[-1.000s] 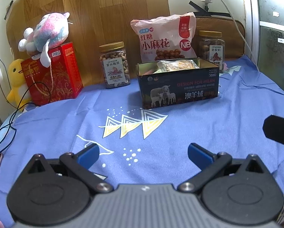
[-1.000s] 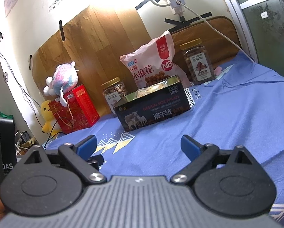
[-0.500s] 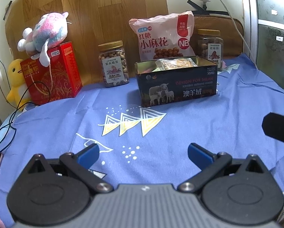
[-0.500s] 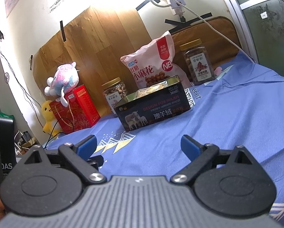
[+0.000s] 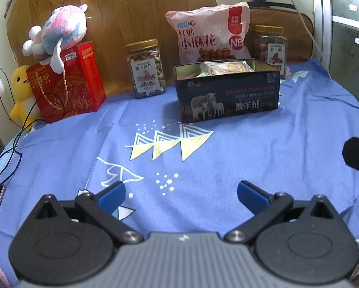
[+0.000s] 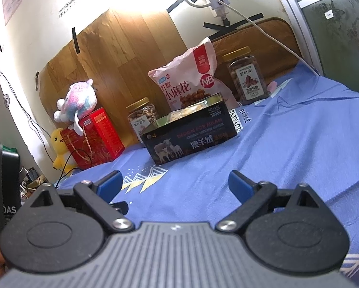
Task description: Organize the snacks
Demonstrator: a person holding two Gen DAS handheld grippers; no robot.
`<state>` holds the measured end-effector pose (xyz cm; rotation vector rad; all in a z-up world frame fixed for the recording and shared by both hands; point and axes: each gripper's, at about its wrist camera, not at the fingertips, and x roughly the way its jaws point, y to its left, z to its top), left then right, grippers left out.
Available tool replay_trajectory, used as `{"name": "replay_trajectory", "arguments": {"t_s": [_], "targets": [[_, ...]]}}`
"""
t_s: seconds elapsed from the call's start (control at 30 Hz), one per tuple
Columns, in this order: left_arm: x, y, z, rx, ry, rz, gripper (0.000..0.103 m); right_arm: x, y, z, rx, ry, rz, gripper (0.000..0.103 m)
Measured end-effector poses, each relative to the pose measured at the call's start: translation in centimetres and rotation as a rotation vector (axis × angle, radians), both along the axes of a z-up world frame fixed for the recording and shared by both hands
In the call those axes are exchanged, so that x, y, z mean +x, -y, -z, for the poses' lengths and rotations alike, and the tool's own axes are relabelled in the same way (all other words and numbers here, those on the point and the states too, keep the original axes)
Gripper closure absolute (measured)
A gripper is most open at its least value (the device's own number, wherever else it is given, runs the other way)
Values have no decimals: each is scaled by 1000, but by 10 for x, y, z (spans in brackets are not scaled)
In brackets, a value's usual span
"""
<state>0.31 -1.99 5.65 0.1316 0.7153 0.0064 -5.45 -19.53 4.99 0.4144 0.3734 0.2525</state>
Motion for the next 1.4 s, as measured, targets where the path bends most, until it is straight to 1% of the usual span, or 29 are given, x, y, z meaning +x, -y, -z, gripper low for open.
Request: {"name": "replay_trajectory", "arguments": {"t_s": [0.33,0.67,0.97,1.4], "targets": [[-1,3,-3,21,7,6,0,-1,1,-1,2,3,2,6],[-2,-4,-3,16,3,-20,0,-2,-2,-3,-9,7,-13,6],[-3,-6,-1,16,-1,-26,0,-3,-4,-3,-12,8,-13,6],[-8,0,-3,26,4,9,0,-5,-3,-5,-4,18,-6,6]]}}
